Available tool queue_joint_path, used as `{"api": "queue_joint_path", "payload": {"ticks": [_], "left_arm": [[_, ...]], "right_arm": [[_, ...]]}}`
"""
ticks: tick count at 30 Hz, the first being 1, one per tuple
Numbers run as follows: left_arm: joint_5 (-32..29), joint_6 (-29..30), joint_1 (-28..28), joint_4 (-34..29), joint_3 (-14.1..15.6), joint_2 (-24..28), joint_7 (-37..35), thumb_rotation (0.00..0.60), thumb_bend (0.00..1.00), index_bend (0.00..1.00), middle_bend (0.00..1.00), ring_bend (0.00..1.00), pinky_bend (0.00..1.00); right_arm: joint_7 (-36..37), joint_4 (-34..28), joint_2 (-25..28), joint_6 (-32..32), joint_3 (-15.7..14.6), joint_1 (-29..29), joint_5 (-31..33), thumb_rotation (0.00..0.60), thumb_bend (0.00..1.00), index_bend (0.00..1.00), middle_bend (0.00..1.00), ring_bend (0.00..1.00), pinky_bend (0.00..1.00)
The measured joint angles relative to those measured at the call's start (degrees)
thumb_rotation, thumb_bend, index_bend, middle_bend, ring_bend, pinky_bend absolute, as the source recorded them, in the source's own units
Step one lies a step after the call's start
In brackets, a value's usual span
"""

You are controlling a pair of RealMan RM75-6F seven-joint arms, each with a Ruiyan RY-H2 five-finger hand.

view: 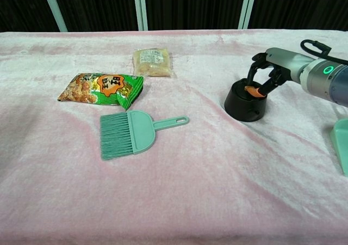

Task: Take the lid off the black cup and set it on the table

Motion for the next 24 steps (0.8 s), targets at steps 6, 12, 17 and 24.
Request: {"api": "queue_joint_path", "payload": {"ticks": [6,12,17,24], "left_arm": [[0.0,0.1,0.0,0.0,0.0,0.0,-0.1,0.600,0.34,0.20,0.02,0.00,0.18],[0.1,0.0,0.0,0.0,0.1,0.1,0.0,0.600,0.34,0.20,0.02,0.00,0.18],[0.0,0.0,0.0,0.0,0.0,0.1,0.0,0.600,0.34,0.20,0.02,0.00,0.18],[0.0,-0.1,0.0,0.0,0.1,0.1,0.0,0.600,0.34,0.20,0.02,0.00,0.18]], "right_arm": [[0.4,0.0,0.0,0.0,0.1,-0.1,-0.3,0.600,0.35,0.60,0.00,0.08,0.14],[0.7,-0.2,0.0,0.1,0.2,-0.2,-0.6,0.600,0.35,0.60,0.00,0.08,0.14],[1.1,-0.6,0.2,0.3,0.5,-0.2,-1.1,0.600,0.35,0.60,0.00,0.08,0.14],[2.7,-2.7,1.6,1.2,1.9,-0.6,-2.8,0.600,0.35,0.61,0.00,0.08,0.14]]}}
